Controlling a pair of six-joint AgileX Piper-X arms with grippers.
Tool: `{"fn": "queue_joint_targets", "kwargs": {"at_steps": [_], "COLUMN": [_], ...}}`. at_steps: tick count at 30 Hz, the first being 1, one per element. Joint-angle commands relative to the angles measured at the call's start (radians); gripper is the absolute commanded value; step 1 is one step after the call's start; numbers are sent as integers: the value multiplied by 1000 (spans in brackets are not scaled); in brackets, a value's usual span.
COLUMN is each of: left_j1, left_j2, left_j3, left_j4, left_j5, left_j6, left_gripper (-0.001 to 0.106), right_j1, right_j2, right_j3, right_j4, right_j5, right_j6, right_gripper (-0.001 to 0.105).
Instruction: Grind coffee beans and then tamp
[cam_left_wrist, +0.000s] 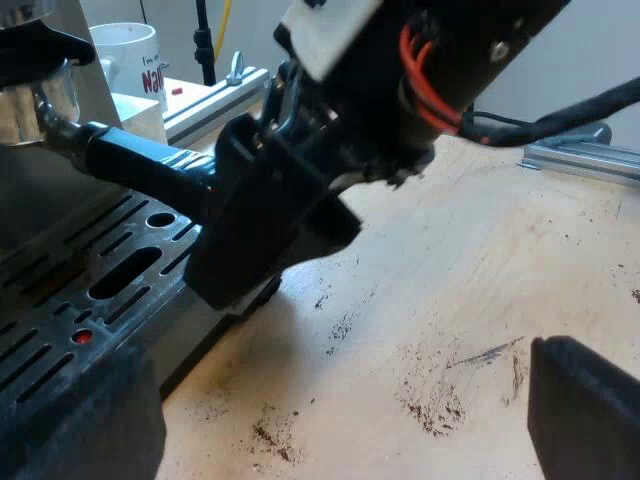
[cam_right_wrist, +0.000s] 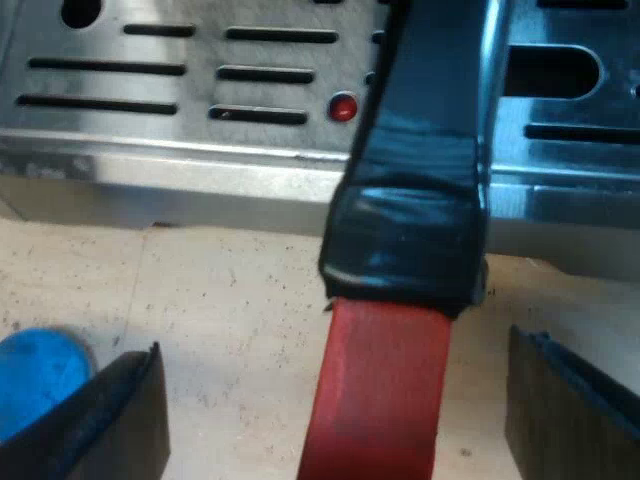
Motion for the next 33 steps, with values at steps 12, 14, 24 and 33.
{"fn": "queue_joint_targets", "kwargs": {"at_steps": [12,14,24,33], "left_j1": [-1,-1,-1,-1], "left_j2": [2,2,2,2], "left_j3": [-1,-1,-1,-1], "left_j4": [-11,-11,-11,-11], "left_j5": [12,12,12,12], "left_j6": [-1,-1,-1,-1], "left_gripper": [76,76,76,76], "right_j1": [-5,-5,-5,-5], "right_j2": [44,44,44,44], "right_j3": [51,53,53,53], "right_j4": [-118,-129,-133,-132], "right_j5": [74,90,107,100], "right_j6": [33,33,9,9], "right_gripper": [71,68,47,0]}}
